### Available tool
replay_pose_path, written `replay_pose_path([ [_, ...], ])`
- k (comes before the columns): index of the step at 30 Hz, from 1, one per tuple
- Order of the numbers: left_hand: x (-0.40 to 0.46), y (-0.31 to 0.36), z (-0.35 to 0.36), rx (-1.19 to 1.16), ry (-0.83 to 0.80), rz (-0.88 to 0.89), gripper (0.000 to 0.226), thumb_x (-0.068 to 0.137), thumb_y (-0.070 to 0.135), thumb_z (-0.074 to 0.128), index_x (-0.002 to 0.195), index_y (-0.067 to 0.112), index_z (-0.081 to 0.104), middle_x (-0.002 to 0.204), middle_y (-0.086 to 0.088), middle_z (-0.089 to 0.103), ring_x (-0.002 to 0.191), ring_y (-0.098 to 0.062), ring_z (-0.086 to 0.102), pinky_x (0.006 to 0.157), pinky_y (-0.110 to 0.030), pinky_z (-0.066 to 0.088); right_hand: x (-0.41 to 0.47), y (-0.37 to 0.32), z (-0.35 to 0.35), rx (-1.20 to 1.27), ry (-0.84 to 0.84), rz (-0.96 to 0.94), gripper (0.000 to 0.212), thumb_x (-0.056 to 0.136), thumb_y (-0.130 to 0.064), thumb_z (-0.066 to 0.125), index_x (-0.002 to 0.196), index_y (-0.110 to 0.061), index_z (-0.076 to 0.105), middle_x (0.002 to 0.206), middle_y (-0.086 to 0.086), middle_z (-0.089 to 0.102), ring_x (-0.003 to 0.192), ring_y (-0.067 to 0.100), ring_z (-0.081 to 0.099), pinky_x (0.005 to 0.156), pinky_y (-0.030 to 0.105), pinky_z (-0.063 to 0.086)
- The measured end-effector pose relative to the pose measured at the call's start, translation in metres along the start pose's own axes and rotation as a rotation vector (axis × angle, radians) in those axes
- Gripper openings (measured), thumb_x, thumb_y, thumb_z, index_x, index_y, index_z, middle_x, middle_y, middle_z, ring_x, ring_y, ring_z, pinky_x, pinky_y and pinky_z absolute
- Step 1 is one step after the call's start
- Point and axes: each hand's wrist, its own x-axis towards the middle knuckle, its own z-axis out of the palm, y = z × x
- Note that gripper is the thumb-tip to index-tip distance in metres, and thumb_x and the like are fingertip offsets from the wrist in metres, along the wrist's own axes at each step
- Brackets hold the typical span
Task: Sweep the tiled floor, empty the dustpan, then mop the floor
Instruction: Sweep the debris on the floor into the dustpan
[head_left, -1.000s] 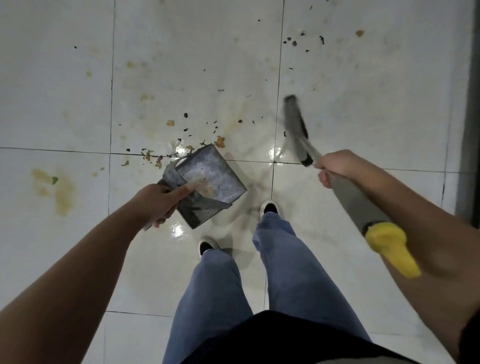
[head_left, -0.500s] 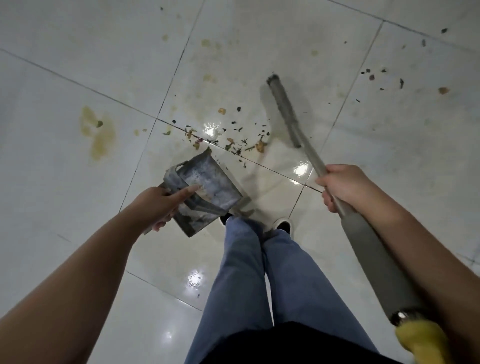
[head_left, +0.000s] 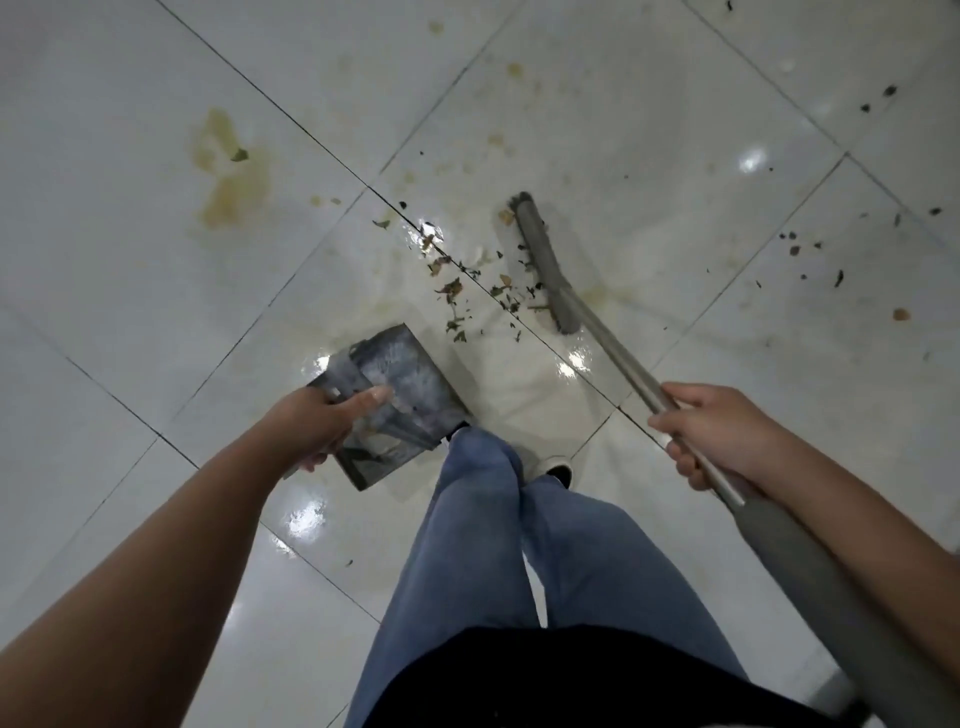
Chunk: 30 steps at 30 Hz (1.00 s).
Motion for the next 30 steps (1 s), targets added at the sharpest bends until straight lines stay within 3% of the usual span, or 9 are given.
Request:
replay_pose_path([
  [4, -0.006, -0.020, -0.019, -0.085, 0.030, -0.028, 0.062, 0.073, 0.066, 0.054, 0.065, 0.005, 0.060, 0.037, 0.002, 0.041, 0.034, -0.012, 0.036, 0.041, -0.020, 0.032, -0.011, -0.032, 0.030, 0.033, -0.135, 0.033, 0.012, 0.092, -0.002, 0.052, 0.096, -0.010, 0.059, 0.051, 0.008, 0.038, 0.025, 0.007, 0.033, 0.031, 0.011, 0.029],
  [7, -0.009, -0.032, -0.032, -0.124, 0.067, -0.052, 0.070, 0.062, 0.072, 0.051, 0.068, 0.003, 0.062, 0.041, -0.001, 0.046, 0.037, -0.014, 0.040, 0.042, -0.022, 0.035, 0.012, -0.059, 0.060, 0.020, -0.271, 0.082, 0.028, 0.092, -0.001, 0.051, 0.114, -0.018, 0.055, 0.050, 0.006, 0.040, 0.024, 0.006, 0.034, 0.029, 0.009, 0.031],
  [10, -0.012, -0.040, -0.040, -0.163, 0.103, -0.082, 0.074, 0.049, 0.077, 0.049, 0.065, 0.005, 0.059, 0.035, 0.002, 0.044, 0.035, -0.014, 0.040, 0.042, -0.023, 0.036, 0.037, -0.077, 0.098, -0.082, -0.365, 0.101, 0.015, 0.092, -0.001, 0.049, 0.088, -0.015, 0.052, 0.049, 0.006, 0.039, 0.025, 0.006, 0.035, 0.028, 0.010, 0.031],
  [13, -0.014, -0.044, -0.043, -0.194, 0.143, -0.121, 0.077, 0.048, 0.077, 0.048, 0.066, 0.003, 0.059, 0.035, 0.001, 0.044, 0.035, -0.015, 0.040, 0.042, -0.023, 0.037, 0.067, -0.087, 0.107, -0.245, -0.377, 0.090, 0.021, 0.093, -0.003, 0.047, 0.073, -0.009, 0.049, 0.053, 0.007, 0.040, 0.025, 0.006, 0.037, 0.028, 0.011, 0.032],
  [19, -0.013, -0.030, -0.042, -0.142, 0.213, -0.177, 0.073, 0.073, 0.068, 0.052, 0.079, -0.003, 0.064, 0.046, -0.006, 0.048, 0.040, -0.020, 0.045, 0.045, -0.024, 0.040, 0.075, -0.100, 0.014, -0.110, -0.242, 0.168, 0.002, 0.095, -0.010, 0.046, 0.093, -0.009, 0.048, 0.053, 0.007, 0.037, 0.021, 0.004, 0.032, 0.026, 0.007, 0.029],
  [23, -0.008, -0.012, -0.047, -0.046, 0.214, -0.169, 0.073, 0.068, 0.075, 0.045, 0.080, 0.005, 0.064, 0.052, -0.011, 0.054, 0.044, -0.024, 0.052, 0.047, -0.026, 0.041, 0.060, -0.112, -0.019, -0.165, -0.230, 0.130, 0.014, 0.093, -0.002, 0.047, 0.105, 0.000, 0.054, 0.052, 0.009, 0.039, 0.022, 0.006, 0.032, 0.028, 0.009, 0.030],
  [25, -0.006, -0.003, -0.047, -0.011, 0.206, -0.157, 0.080, 0.059, 0.080, 0.040, 0.073, 0.004, 0.062, 0.049, -0.010, 0.054, 0.041, -0.023, 0.051, 0.047, -0.025, 0.039, 0.055, -0.116, -0.019, -0.158, -0.265, 0.110, 0.020, 0.092, -0.001, 0.048, 0.112, -0.003, 0.046, 0.045, 0.008, 0.040, 0.023, 0.006, 0.032, 0.028, 0.010, 0.029],
  [28, 0.000, 0.009, -0.042, 0.019, 0.181, -0.154, 0.083, 0.051, 0.082, 0.037, 0.074, 0.005, 0.061, 0.048, -0.009, 0.053, 0.040, -0.022, 0.050, 0.047, -0.024, 0.039, 0.059, -0.134, 0.010, -0.124, -0.370, 0.064, 0.023, 0.093, -0.003, 0.048, 0.114, -0.005, 0.055, 0.050, 0.008, 0.038, 0.024, 0.006, 0.033, 0.028, 0.010, 0.029],
  [30, 0.004, 0.016, -0.037, 0.007, 0.171, -0.180, 0.081, 0.051, 0.081, 0.039, 0.074, 0.007, 0.060, 0.053, -0.009, 0.055, 0.044, -0.022, 0.052, 0.045, -0.024, 0.040, 0.069, -0.150, 0.047, -0.169, -0.451, 0.024, 0.010, 0.095, -0.004, 0.046, 0.099, -0.009, 0.054, 0.056, 0.008, 0.035, 0.023, 0.005, 0.034, 0.027, 0.010, 0.029],
])
